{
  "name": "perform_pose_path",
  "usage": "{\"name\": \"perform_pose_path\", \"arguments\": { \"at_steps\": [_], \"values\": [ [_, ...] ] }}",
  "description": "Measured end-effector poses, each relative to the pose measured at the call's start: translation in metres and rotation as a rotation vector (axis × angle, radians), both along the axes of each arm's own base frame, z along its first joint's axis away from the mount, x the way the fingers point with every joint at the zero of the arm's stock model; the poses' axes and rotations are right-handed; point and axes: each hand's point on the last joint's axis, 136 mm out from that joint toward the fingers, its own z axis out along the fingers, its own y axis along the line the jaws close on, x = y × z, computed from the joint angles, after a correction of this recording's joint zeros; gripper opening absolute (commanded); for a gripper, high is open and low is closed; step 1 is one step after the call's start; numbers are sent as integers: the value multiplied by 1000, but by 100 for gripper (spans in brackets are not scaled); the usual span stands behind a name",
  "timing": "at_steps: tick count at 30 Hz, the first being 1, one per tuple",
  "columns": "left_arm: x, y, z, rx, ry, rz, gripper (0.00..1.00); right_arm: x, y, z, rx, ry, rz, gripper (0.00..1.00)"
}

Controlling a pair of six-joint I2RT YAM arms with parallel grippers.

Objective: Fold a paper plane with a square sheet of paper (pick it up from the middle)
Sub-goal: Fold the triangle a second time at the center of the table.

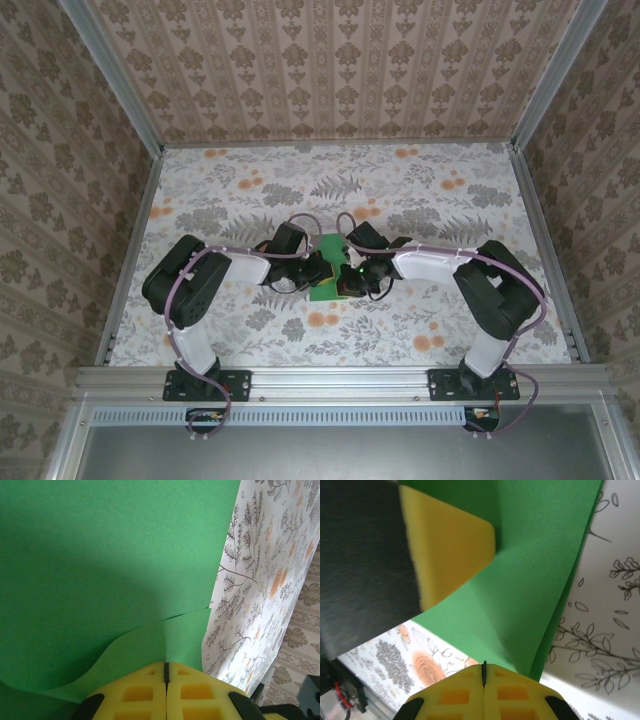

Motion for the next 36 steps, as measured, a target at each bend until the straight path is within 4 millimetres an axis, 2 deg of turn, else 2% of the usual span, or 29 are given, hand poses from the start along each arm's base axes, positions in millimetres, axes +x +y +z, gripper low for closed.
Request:
{"name": "perform_pose_path", "arguments": {
  "at_steps": [9,18,31,36],
  "values": [
    [0,0,0,4,6,1,6,11,4,-2,-18,-13,-23,0],
    [0,0,0,9,12,2,5,14,1,-10,-49,-12,-32,0],
    [0,1,0,13,15,3,5,11,-3,-14,-53,-1,-36,0],
    [-1,1,0,18,21,2,5,2,-12,-14,-30,11,-35,0]
  ]
}}
